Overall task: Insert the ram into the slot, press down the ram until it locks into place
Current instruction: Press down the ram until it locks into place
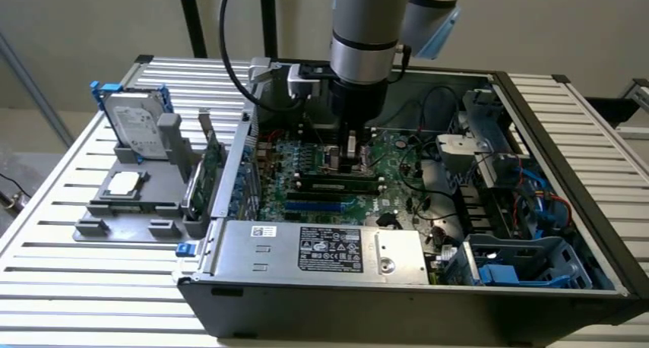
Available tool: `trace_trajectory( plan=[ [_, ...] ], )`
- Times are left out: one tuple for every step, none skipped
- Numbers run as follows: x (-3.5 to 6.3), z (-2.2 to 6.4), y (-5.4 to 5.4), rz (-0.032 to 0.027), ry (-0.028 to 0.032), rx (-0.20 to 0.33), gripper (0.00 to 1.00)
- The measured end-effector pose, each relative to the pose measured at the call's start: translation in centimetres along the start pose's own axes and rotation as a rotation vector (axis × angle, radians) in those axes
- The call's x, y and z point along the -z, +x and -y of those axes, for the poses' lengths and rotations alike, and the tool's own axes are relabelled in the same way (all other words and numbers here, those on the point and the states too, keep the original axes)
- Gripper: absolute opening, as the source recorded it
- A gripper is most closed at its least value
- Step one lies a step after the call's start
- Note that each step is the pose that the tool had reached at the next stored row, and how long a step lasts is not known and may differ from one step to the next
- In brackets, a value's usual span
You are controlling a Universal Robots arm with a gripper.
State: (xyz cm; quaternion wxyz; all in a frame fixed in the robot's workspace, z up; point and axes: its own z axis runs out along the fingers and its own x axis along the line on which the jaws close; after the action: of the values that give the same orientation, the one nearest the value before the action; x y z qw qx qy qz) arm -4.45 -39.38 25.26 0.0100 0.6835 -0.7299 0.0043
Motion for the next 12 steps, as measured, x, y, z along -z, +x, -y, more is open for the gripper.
trace_trajectory(
  plan=[
    [0.00,0.04,0.00,0.0000,0.0000,0.000,0.11],
    [0.01,0.04,0.00,0.0000,-0.0001,0.000,0.11],
    [0.00,0.04,0.00,0.0002,-0.0001,0.000,0.11],
    [0.01,0.04,0.00,0.0002,-0.0002,0.000,0.11],
    [0.01,0.04,0.00,0.0003,-0.0002,0.000,0.11],
    [0.01,0.04,0.00,0.0004,-0.0002,0.000,0.11],
    [0.01,0.04,0.00,0.0004,-0.0002,0.000,0.11],
    [0.01,0.04,0.00,0.0006,-0.0002,0.000,0.11],
    [0.01,0.04,0.00,0.0006,-0.0002,0.000,0.11],
    [0.01,0.04,0.00,0.0007,-0.0002,0.000,0.11],
    [0.01,0.04,0.00,0.0008,-0.0002,0.000,0.11],
    [0.01,0.04,0.00,0.0008,-0.0003,0.000,0.11]
  ],
)
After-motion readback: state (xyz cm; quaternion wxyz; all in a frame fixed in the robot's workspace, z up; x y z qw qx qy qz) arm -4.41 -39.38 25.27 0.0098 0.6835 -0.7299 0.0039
